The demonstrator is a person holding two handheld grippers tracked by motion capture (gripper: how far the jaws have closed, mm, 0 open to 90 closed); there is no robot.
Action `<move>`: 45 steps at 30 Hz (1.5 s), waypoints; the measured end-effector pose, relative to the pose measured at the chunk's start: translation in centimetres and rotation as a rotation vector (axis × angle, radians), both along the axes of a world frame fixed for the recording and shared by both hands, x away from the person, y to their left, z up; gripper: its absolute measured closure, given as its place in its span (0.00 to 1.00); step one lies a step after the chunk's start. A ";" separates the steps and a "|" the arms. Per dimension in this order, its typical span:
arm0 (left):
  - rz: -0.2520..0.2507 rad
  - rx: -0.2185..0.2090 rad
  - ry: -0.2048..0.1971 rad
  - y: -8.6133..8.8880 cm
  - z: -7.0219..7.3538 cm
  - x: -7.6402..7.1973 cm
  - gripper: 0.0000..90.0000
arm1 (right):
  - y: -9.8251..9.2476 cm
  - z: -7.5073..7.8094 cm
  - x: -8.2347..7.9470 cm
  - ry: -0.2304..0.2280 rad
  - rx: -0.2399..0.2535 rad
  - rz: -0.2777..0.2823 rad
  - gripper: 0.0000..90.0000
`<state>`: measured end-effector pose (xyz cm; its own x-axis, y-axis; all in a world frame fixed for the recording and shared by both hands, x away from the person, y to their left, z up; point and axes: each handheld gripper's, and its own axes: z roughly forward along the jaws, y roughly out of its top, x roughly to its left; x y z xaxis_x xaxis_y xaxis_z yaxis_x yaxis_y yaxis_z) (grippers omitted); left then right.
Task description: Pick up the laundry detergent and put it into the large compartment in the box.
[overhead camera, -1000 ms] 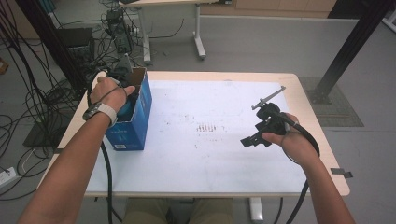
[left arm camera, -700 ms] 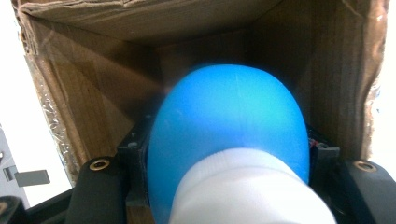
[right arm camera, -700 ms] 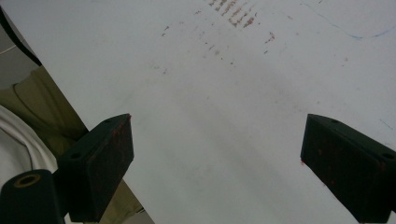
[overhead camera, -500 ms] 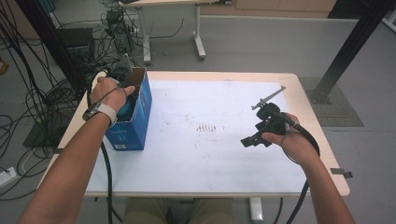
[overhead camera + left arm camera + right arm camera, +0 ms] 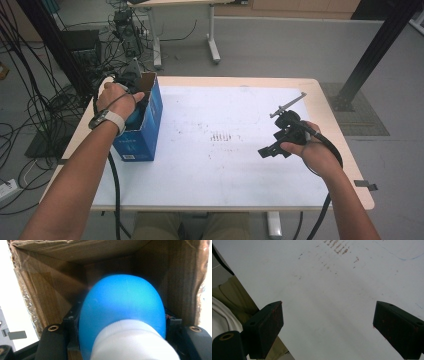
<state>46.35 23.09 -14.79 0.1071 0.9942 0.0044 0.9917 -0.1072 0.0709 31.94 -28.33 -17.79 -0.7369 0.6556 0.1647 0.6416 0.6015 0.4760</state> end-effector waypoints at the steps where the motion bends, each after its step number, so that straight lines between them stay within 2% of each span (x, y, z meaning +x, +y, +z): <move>1: 0.000 0.000 0.001 0.0 0.0 0.0 0.41 | 0.0 0.0 0.0 0.000 0.001 0.000 0.10; 45: -0.009 -0.003 -0.004 0.1 -0.1 0.0 0.41 | 0.1 -0.2 0.1 0.004 0.004 0.004 0.10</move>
<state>46.33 23.20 -14.84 0.1159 0.9933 0.0020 0.9904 -0.1157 0.0751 32.09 -28.25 -18.03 -0.7388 0.6521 0.1702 0.6412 0.6022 0.4756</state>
